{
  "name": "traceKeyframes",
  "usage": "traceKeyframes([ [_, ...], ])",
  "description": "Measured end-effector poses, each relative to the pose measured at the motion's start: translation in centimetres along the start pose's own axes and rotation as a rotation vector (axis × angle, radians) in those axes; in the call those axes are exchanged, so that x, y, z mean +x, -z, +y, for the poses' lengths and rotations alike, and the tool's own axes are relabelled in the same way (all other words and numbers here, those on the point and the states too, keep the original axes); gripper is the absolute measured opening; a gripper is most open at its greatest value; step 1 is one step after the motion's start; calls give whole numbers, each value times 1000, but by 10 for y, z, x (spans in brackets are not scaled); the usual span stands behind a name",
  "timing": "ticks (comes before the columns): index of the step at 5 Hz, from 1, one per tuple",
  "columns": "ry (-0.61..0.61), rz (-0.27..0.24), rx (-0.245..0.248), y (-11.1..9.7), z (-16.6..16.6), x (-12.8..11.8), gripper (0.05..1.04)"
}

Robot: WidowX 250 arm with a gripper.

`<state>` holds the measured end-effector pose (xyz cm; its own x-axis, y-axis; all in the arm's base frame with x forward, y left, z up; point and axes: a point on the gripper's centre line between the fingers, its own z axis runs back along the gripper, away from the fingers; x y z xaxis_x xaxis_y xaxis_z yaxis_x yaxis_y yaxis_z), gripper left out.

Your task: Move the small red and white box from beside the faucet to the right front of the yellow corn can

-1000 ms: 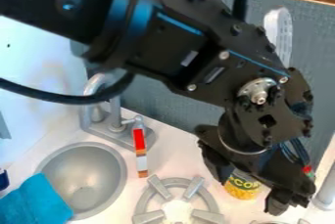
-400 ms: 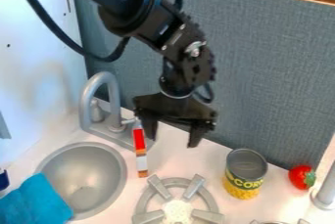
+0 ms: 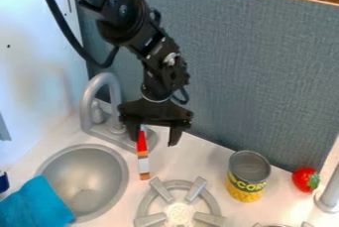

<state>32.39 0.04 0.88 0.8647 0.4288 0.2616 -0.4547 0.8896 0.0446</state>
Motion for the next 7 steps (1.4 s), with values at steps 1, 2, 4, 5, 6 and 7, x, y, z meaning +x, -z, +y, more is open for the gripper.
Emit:
traceKeyframes([
  [1,6,-8,-7,9,10,8,1001],
  [2,0,20,7,22,22,7,1001],
  [4,35,18,43,33,33,11,1001],
  [5,18,15,34,44,38,12,1001],
  [6,-3,-5,16,50,35,14,1001],
  [7,-16,-16,1,59,33,13,1001],
])
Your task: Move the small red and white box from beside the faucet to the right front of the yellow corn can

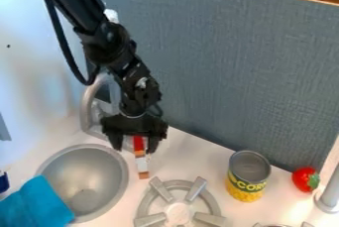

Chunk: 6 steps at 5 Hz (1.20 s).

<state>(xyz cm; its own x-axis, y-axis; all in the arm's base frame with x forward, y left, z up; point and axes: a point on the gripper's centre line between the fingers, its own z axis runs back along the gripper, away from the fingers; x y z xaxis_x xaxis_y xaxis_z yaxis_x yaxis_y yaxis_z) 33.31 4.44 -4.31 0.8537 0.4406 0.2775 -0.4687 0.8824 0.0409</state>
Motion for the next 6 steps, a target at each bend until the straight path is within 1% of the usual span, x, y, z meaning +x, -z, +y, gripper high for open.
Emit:
traceKeyframes([
  [1,-25,-10,-36,12,1,-3,944],
  [2,-112,-10,-58,22,6,-5,667],
  [3,-134,-5,-67,22,7,-6,451],
  [4,-99,3,-45,22,10,-8,413],
  [5,-6,-63,-19,-11,-3,-3,413],
  [6,142,-152,-106,-66,-38,-2,413],
])
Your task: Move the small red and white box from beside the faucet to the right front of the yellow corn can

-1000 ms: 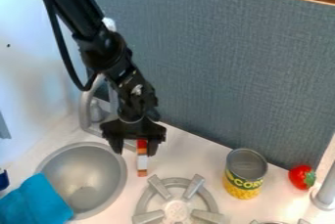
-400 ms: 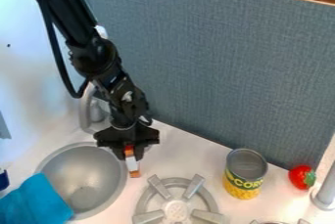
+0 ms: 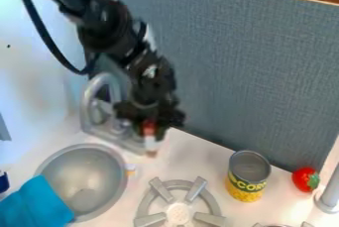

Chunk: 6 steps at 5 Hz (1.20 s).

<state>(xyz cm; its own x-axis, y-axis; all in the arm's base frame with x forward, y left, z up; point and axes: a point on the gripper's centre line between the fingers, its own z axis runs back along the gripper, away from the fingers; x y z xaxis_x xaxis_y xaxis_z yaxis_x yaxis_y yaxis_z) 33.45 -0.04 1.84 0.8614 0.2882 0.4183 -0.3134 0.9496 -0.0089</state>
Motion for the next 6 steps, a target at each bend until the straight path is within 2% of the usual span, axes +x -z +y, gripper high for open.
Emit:
traceKeyframes([
  [1,127,-26,-98,-24,-35,-8,413],
  [2,328,12,-237,-36,-76,-28,413],
  [3,448,18,-312,-47,-122,-36,413],
  [4,523,78,-316,-27,-140,-50,413],
  [6,595,96,-244,-3,-181,-52,413],
])
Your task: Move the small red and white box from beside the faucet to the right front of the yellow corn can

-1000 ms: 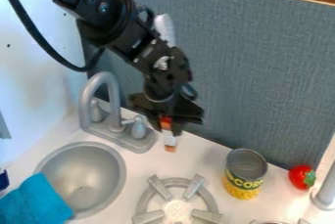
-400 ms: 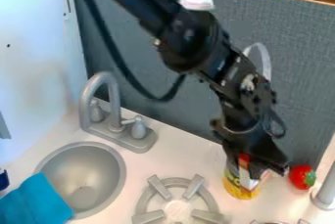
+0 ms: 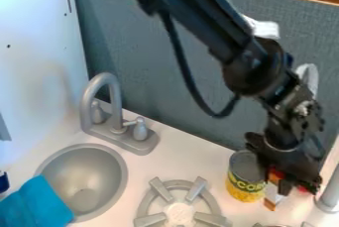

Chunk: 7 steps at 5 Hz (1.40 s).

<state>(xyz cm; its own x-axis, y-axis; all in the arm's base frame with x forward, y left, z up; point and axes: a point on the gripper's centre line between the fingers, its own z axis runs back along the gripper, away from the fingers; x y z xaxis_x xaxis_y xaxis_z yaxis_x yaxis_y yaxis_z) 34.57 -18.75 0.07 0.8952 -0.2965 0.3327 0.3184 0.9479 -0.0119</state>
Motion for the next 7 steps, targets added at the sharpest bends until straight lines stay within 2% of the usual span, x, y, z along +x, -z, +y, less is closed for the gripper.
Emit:
traceKeyframes([
  [1,-2,10,-1,9,-2,5,413],
  [2,19,44,28,24,0,4,413],
  [4,49,48,61,32,6,2,413],
  [7,54,73,50,52,8,-8,413],
])
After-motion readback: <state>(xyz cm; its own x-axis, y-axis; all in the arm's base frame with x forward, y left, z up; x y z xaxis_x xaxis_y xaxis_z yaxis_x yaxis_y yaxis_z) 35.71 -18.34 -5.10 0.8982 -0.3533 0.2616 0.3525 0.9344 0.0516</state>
